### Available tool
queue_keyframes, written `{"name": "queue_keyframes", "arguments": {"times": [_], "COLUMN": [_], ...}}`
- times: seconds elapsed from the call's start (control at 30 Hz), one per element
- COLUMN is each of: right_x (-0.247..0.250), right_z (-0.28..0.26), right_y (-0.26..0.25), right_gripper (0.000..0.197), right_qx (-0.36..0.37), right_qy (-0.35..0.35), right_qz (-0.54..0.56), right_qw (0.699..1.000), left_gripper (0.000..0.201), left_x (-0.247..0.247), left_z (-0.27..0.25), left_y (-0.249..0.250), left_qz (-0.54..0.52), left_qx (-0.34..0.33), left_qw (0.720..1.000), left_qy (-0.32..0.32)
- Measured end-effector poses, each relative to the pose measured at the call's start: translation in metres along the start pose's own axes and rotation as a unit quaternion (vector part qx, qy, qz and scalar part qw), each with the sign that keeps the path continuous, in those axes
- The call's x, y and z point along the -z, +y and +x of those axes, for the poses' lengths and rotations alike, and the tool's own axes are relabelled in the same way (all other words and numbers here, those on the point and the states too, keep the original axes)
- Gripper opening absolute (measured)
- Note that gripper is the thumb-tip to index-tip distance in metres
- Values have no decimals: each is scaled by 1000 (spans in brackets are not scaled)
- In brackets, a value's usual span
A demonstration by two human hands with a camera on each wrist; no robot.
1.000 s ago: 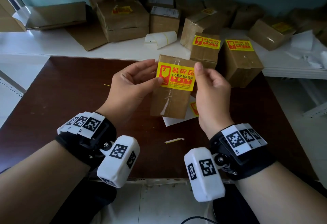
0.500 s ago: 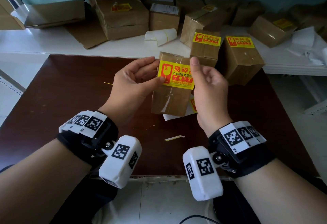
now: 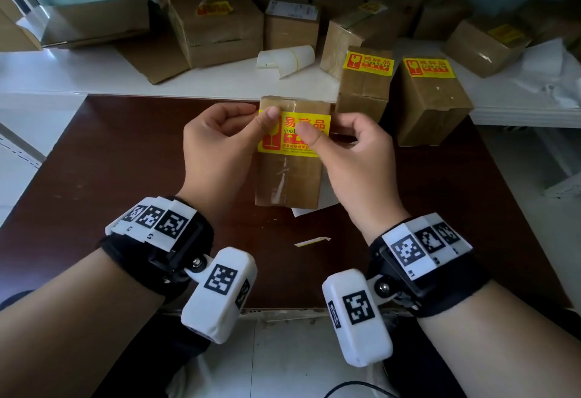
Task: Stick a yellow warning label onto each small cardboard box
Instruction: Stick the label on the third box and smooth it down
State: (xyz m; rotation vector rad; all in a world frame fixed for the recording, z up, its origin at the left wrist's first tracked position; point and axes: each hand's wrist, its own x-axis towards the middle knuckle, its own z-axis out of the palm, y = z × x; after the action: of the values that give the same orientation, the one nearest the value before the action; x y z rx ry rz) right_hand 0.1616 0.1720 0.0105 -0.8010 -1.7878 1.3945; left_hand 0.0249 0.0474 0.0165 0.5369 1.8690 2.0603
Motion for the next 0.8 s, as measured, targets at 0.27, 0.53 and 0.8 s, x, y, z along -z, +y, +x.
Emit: {"name": "queue_keyframes", "arguments": {"times": [0.27,0.53,0.8], "right_x": [4,-1,-5], "right_z": [6,11,3], "right_y": [3,7,10], "right_gripper": [31,38,42], "right_qx": [-21,-46,-38], "right_qy": [-14,-61,-59], "right_qz": [-8,-23,-5], "right_qw": [1000,997,998], "left_gripper": [31,27,48], "left_x": [2,3,1], "left_z": [4,8,-1], "left_y": [-2,-9,-8], "left_qz": [23,55,63], "left_qx": [6,-3,-13], "left_qw": [1000,996,995], "left_qy": [-6,-75,-78]}}
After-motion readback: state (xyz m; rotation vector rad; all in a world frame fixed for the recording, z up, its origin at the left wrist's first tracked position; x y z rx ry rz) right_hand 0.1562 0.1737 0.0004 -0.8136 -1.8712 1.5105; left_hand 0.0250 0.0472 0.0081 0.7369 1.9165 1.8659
